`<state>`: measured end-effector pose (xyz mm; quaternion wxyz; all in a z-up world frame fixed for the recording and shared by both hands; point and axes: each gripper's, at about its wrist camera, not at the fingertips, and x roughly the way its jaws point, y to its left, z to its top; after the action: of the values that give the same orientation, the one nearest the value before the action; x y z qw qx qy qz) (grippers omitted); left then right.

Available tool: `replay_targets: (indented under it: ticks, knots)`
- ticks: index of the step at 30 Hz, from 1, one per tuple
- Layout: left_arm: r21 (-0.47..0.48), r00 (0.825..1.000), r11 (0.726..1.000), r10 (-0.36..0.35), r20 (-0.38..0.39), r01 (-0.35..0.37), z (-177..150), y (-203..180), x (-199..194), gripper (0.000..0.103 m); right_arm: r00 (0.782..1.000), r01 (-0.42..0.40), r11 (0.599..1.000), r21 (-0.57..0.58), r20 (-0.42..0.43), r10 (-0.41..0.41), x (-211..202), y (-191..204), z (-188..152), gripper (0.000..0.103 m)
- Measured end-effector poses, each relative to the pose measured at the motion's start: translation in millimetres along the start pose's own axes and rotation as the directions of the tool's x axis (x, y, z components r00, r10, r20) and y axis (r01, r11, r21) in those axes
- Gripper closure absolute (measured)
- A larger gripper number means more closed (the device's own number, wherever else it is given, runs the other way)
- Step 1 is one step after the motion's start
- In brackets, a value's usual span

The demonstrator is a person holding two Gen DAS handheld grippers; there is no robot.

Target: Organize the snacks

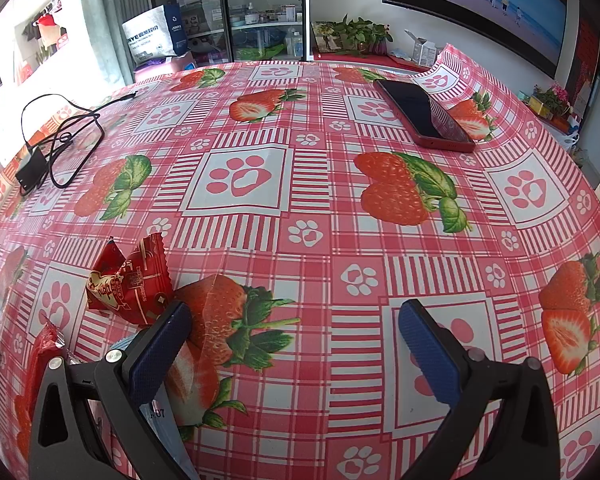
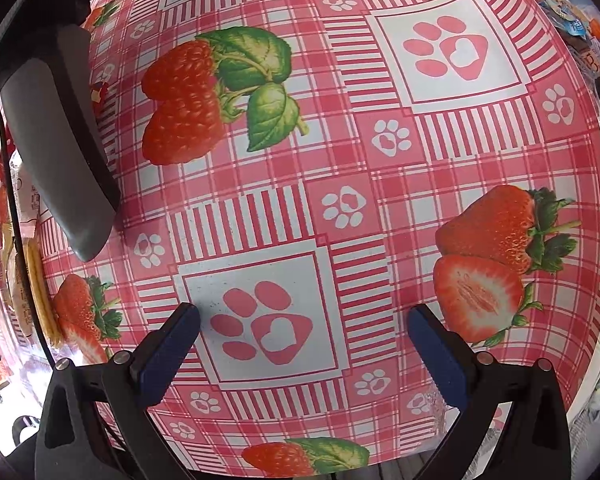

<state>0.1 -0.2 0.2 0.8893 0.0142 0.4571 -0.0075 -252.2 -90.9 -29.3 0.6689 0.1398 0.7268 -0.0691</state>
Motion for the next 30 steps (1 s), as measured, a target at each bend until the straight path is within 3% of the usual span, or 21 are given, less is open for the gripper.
replay_targets:
  ticks: [6,15,30]
  knots:
    - [0.0,1.0,1.0,0.0,0.0,0.0,0.0,0.0,0.0,0.0,1.0,0.001,1.0,0.0,-0.024,-0.001,0.7,-0.4,-1.8,0.0]
    - [0.0,1.0,1.0,0.0,0.0,0.0,0.0,0.0,0.0,0.0,0.999,0.003,1.0,0.001,0.044,-0.003,0.3,-0.7,-2.8,0.0]
    - [0.0,1.0,1.0,0.0,0.0,0.0,0.1,0.0,0.0,0.0,1.0,0.001,1.0,-0.004,0.007,-0.001,-0.3,0.8,1.6,0.0]
